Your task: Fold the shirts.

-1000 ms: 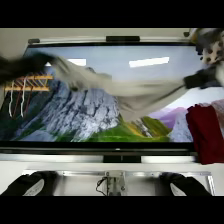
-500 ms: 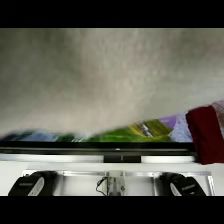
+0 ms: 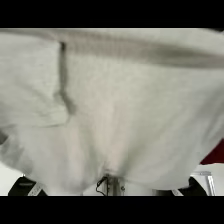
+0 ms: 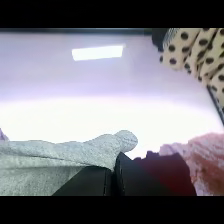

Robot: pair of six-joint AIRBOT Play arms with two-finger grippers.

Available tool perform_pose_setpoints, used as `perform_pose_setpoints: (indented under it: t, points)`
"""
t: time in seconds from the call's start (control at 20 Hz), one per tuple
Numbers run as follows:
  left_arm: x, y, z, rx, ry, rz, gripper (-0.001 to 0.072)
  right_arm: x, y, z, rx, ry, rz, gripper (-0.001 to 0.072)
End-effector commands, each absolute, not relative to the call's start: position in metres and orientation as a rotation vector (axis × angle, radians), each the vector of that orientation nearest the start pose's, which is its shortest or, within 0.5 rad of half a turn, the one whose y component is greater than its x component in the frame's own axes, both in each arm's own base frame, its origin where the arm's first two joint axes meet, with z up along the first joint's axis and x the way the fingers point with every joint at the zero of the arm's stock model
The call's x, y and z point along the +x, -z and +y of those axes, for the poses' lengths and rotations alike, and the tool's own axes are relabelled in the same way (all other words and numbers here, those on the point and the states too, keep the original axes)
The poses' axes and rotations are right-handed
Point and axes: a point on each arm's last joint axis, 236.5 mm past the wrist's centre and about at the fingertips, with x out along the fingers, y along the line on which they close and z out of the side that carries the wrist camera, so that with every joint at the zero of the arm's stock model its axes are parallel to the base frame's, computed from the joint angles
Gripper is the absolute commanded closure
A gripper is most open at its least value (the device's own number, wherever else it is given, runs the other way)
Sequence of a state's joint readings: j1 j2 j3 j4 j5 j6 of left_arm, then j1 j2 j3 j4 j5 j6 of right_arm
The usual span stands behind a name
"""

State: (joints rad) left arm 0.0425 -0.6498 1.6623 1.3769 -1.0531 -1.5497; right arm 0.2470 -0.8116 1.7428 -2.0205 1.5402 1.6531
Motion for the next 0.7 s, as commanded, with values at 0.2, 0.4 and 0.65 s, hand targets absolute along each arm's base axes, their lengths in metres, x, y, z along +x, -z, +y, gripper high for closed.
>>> perform_pose_setpoints:
  t: [0.2,0.4,0.65]
  points:
    - [0.401,-0.245,-0.012,-0.144,0.051,0.531,0.0675,0.442,-0.163,-0.001,-0.344,0.204,0.871,0.0643]
    - [0.485,-0.177,-0.015,-0.281,0.041,0.589,0.0675,0.528,-0.103,0.033,-0.261,0.151,0.765,0.0643]
    - [0.532,-0.079,-0.039,-0.517,0.061,0.736,0.0674,0.549,-0.039,0.055,-0.078,0.158,0.814,0.0643]
